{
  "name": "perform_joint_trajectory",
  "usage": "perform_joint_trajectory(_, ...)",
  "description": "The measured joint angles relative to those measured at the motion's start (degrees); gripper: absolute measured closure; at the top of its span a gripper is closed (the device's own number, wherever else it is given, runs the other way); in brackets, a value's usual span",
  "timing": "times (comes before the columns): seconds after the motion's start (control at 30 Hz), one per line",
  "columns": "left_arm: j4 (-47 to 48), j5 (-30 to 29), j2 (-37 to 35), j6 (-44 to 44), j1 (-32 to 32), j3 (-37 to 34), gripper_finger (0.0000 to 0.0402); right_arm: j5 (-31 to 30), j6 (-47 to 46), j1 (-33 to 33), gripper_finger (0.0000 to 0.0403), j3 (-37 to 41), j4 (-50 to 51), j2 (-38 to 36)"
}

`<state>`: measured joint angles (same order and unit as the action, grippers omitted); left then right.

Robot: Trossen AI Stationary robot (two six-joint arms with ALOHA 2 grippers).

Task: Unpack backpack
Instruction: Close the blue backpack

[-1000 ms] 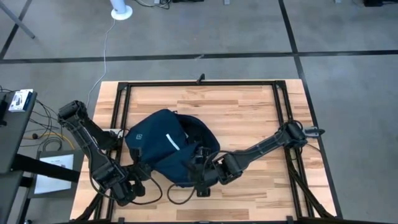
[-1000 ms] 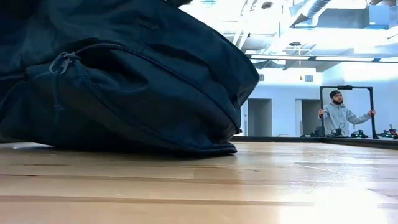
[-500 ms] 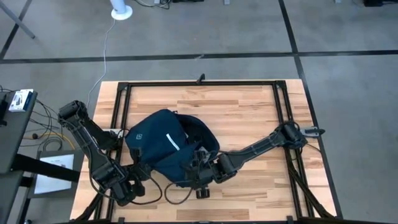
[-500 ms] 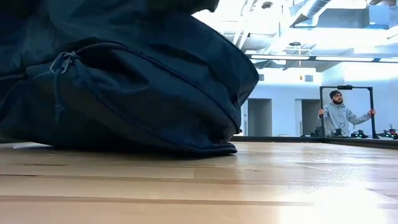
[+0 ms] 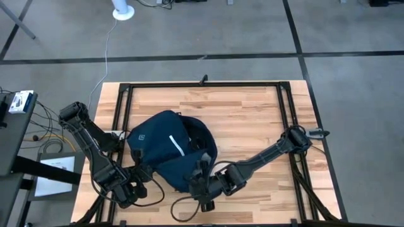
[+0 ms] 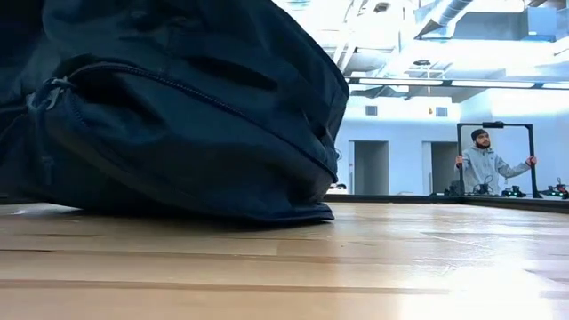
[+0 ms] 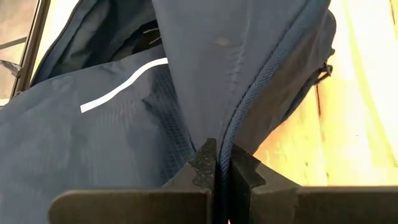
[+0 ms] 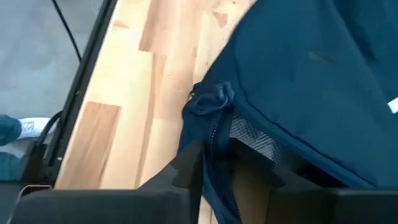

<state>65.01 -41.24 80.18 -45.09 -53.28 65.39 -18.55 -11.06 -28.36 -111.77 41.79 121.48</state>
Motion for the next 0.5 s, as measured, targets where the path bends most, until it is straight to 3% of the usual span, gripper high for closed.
perform_joint_trajectory(0.13, -0.07, -0.42, 0.00, -1.23, 0.01, 0.00, 0.0402, -0.04, -3.64, -0.11, 0.0362, -0.03, 0.58, -0.42)
perform_joint_trajectory(0.27, -3.37, -2.99, 0.00, -3.41, 0.47, 0.00, 0.0402, -3.41, -12.42, -0.12, 0.0351, -2.56, 10.16, -1.11)
perform_joint_trajectory(0.37, -7.60, -3.50, 0.00, -1.24, 1.94, 0.00, 0.0402, -5.51, -19.75, -1.05, 0.0341, -6.76, 17.21, -1.53)
perform_joint_trajectory(0.5, -11.17, -3.58, 0.00, 1.93, 4.69, 0.00, 0.0402, -3.73, -31.18, -2.75, 0.0337, -9.73, 17.15, -1.76)
